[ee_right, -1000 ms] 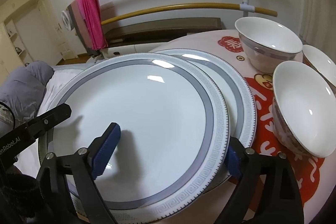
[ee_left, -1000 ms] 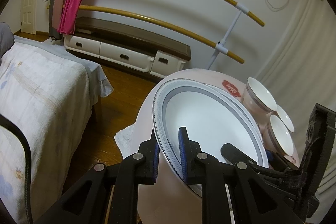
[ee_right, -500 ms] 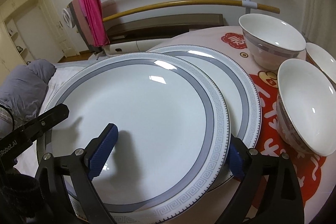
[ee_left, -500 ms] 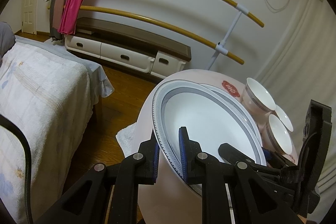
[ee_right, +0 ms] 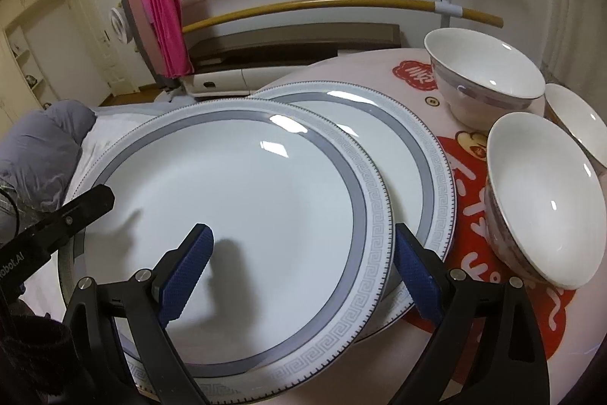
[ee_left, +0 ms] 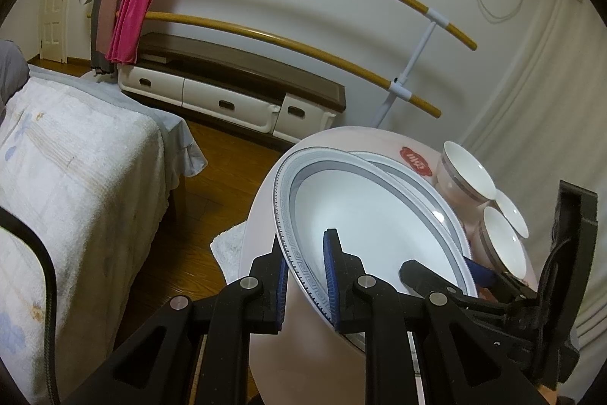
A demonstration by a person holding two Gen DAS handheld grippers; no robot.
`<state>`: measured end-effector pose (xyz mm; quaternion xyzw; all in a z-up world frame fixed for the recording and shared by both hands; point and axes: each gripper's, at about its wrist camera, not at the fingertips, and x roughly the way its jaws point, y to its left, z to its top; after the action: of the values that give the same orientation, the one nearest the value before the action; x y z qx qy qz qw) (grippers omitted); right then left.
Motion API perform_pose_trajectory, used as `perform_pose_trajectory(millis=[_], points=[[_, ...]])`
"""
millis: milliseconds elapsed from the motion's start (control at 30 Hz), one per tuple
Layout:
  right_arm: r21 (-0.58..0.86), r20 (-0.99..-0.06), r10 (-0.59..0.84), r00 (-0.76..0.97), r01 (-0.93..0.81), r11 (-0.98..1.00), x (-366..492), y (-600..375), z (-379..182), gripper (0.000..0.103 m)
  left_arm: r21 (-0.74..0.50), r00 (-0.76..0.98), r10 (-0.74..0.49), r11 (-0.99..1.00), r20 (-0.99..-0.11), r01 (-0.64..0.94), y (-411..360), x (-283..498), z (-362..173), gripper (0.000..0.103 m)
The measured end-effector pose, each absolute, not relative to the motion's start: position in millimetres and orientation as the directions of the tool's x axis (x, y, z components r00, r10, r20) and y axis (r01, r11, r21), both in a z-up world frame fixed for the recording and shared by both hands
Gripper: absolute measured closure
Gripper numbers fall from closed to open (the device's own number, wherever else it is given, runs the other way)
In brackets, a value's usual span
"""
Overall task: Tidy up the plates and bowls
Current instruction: 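Settle the plate onto the stack with the left gripper, then open it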
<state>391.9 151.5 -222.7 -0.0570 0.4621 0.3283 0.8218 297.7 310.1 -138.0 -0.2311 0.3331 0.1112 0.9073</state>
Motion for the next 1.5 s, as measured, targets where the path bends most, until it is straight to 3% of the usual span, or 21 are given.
perform_pose_trajectory(millis=[267,1033,1500], points=[[0.137,-0.779,0.456,0.430,-0.593,0.793,383.2,147.4,-206.2,0.009,-0.341,0.751,0.048,0.870,-0.659,-0.355,308.1,300.0,-138.2,0.089],[0.148,-0.723,0.463,0.513,-0.539,0.829,399.3,106.9,-176.6,0.009,-0.318,0.716,0.034,0.881,-0.697,-0.351,303.1,343.9,-161.0,0.089],[0.184,-0.717,0.460,0.523,-0.494,0.850,408.8,79.9,-177.7,0.009,-0.255,0.698,0.088,0.893,-0.711,-0.372,288.0,358.8,-166.1,0.088]])
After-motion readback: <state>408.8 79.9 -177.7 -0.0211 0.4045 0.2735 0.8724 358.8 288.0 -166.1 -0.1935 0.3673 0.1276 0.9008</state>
